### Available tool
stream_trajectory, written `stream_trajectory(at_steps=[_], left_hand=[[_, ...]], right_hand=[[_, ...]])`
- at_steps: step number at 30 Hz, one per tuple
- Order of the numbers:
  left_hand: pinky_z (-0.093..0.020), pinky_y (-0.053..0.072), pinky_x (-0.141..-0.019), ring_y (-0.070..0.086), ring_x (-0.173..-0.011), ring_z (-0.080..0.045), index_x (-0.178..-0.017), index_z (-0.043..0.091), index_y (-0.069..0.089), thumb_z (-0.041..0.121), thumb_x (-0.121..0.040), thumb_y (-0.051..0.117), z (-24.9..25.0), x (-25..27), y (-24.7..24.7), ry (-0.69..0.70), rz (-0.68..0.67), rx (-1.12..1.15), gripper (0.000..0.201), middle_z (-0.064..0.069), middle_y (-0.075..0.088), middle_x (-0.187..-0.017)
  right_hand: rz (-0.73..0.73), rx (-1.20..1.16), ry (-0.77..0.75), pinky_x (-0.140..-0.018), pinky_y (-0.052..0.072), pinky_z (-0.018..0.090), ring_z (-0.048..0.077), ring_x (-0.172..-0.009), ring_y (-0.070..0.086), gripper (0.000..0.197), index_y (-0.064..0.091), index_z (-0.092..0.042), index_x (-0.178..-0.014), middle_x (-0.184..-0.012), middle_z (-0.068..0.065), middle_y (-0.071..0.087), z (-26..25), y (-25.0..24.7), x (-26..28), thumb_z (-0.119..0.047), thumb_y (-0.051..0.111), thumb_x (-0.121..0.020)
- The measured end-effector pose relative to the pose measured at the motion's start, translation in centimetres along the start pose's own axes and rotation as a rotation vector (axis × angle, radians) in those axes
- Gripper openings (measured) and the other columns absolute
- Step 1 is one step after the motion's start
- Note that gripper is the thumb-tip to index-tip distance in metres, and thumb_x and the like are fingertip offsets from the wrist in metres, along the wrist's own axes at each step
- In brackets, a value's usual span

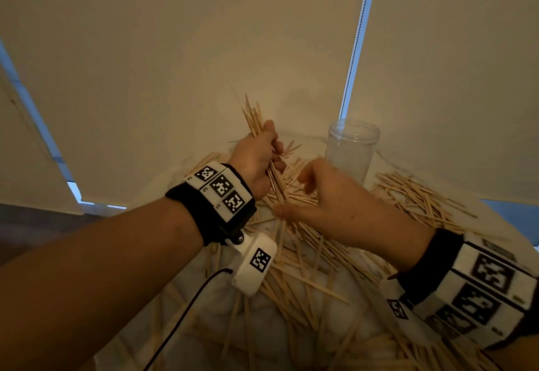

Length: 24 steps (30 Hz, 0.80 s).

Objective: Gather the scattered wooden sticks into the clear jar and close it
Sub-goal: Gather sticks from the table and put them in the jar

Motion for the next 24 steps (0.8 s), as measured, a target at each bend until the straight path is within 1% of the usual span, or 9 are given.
stream_trajectory(at_steps=[1, 3, 6, 9, 13, 15, 18, 21, 24], left_hand=[[-0.020, 0.033, -0.042, 0.036, -0.046, -0.008, -0.088, 0.014, 0.050, 0.037, -0.104, 0.050, 0.1, 0.1, 0.2, -0.008, -0.022, 0.057, 0.028, -0.001, 0.050, -0.066], [-0.020, 0.035, -0.041, 0.036, -0.046, -0.009, -0.089, 0.015, 0.047, 0.042, -0.103, 0.049, 0.1, 0.5, 0.7, -0.020, -0.076, 0.101, 0.030, -0.002, 0.054, -0.068], [-0.024, 0.043, -0.047, 0.047, -0.051, -0.012, -0.089, 0.017, 0.048, 0.049, -0.102, 0.046, -0.3, 1.1, 1.3, -0.010, -0.129, 0.032, 0.034, 0.001, 0.054, -0.065], [-0.033, 0.051, -0.063, 0.054, -0.054, -0.014, -0.098, 0.017, 0.049, 0.048, -0.101, 0.048, -0.3, 1.2, 1.3, -0.002, -0.131, 0.093, 0.031, 0.004, 0.042, -0.057], [-0.029, 0.047, -0.051, 0.035, -0.043, -0.008, -0.100, 0.015, 0.046, 0.036, -0.103, 0.051, -0.9, 1.2, 1.4, 0.012, -0.133, 0.150, 0.022, 0.005, 0.037, -0.058], [-0.029, 0.044, -0.052, 0.036, -0.044, -0.009, -0.095, 0.014, 0.046, 0.033, -0.105, 0.047, -1.6, 1.4, 1.7, 0.010, -0.135, 0.127, 0.022, 0.004, 0.037, -0.058], [-0.029, 0.043, -0.052, 0.042, -0.051, -0.012, -0.098, 0.011, 0.043, 0.038, -0.106, 0.042, -1.5, 1.2, 1.8, 0.062, -0.114, 0.037, 0.028, 0.003, 0.041, -0.060], [-0.029, 0.050, -0.053, 0.058, -0.061, -0.016, -0.110, 0.000, 0.050, 0.042, -0.105, 0.042, -1.6, 1.0, 1.7, 0.096, -0.108, -0.075, 0.044, -0.003, 0.057, -0.070], [-0.039, 0.052, -0.076, 0.068, -0.077, -0.023, -0.130, -0.003, 0.055, 0.047, -0.104, 0.041, -2.9, 1.8, 3.1, 0.004, -0.238, -0.130, 0.058, -0.006, 0.072, -0.086]], right_hand=[[-0.163, -0.027, 0.073, -0.072, 0.057, 0.030, 0.011, -0.088, 0.065, 0.068, 0.045, -0.023, -0.121, -0.112, -0.005, 0.061, 0.6, 1.6, 0.2, -0.067, 0.070, -0.075], [-0.349, -0.116, 0.077, -0.066, 0.060, 0.027, 0.012, -0.074, 0.073, 0.043, 0.052, -0.018, -0.112, -0.096, -0.002, 0.072, 0.7, 3.8, 0.6, -0.050, 0.068, -0.088], [-0.325, -0.332, 0.059, -0.063, 0.060, 0.026, 0.013, -0.064, 0.071, 0.011, 0.062, -0.009, -0.098, -0.077, 0.003, 0.075, 0.4, 4.2, 0.3, -0.020, 0.059, -0.099], [-0.246, -0.418, 0.113, -0.061, 0.058, 0.026, 0.013, -0.062, 0.068, 0.008, 0.062, -0.010, -0.099, -0.077, 0.004, 0.076, 0.8, 3.8, 0.2, -0.018, 0.060, -0.099], [-0.171, -0.459, 0.200, -0.066, 0.051, 0.036, 0.016, -0.069, 0.060, 0.031, 0.053, -0.022, -0.116, -0.086, 0.005, 0.073, 2.0, 3.4, -0.4, -0.028, 0.065, -0.088], [-0.212, -0.524, 0.249, -0.066, 0.047, 0.040, 0.020, -0.073, 0.057, 0.058, 0.047, -0.024, -0.125, -0.089, 0.011, 0.066, 2.3, 4.1, -0.5, -0.031, 0.068, -0.072], [-0.248, -0.707, 0.292, -0.062, 0.038, 0.037, 0.020, -0.072, 0.048, 0.075, 0.040, -0.026, -0.135, -0.088, 0.008, 0.059, 2.1, 4.5, -0.5, -0.033, 0.068, -0.067], [-0.178, -0.593, 0.252, -0.068, 0.048, 0.036, 0.013, -0.074, 0.058, 0.065, 0.039, -0.028, -0.135, -0.094, -0.001, 0.066, 2.1, 3.1, -1.0, -0.044, 0.067, -0.079], [-0.072, -0.319, 0.099, -0.074, 0.054, 0.034, 0.008, -0.081, 0.062, 0.051, 0.034, -0.028, -0.141, -0.096, -0.005, 0.065, 1.3, 1.3, -1.9, -0.041, 0.054, -0.095]])
Point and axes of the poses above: each hand's wrist, its own x-axis away from the middle knuckle, its own y-axis out of the palm, z = x × y, the point moved 9 cm from there along -x, towards the middle knuckle
